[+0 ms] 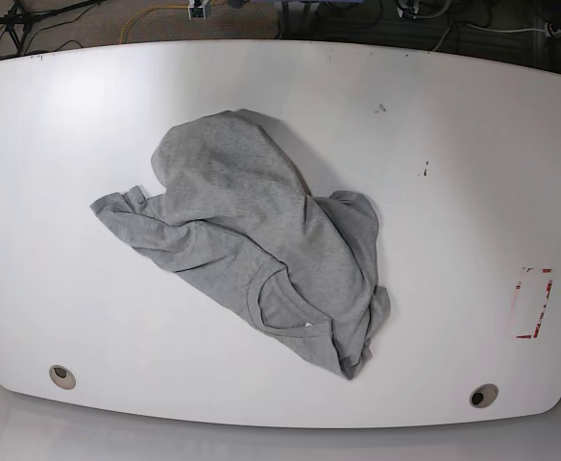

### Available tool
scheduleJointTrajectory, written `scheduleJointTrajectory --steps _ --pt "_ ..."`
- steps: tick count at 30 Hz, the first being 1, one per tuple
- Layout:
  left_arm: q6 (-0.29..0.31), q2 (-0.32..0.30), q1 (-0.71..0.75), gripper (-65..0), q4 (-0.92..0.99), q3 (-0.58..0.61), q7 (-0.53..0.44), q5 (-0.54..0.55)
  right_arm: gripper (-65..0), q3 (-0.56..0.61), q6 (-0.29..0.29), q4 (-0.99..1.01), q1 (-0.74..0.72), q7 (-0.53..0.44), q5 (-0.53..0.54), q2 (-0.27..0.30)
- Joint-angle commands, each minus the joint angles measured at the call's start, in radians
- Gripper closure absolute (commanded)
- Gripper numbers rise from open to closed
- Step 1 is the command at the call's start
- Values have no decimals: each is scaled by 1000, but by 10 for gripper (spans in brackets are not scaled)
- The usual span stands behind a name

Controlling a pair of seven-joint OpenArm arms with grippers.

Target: Fold the T-shirt properly

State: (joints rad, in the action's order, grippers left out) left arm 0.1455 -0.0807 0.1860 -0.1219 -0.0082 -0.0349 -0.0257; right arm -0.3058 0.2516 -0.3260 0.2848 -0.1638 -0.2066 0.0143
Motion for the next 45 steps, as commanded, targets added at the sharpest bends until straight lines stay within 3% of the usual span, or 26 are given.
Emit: scheduleJointTrajectory --steps 1,9,19,33,45 --pt "49 -18 87 -376 -168 1 -37 -2 -417 1 15 -121 78 18 9 -2" --pt "118 -22 131 -386 -221 2 -110 0 -418 3 30 -176 100 19 8 -14" --pt "111 -25 188 -387 -302 5 -203 -4 -423 8 28 -241 130 20 8 -23" --pt "111 -24 231 -385 -332 10 -177 -3 -424 15 28 -359 215 27 13 -33" --pt "111 -30 406 -385 -521 10 -181 0 -423 45 35 -596 397 35 22 -51"
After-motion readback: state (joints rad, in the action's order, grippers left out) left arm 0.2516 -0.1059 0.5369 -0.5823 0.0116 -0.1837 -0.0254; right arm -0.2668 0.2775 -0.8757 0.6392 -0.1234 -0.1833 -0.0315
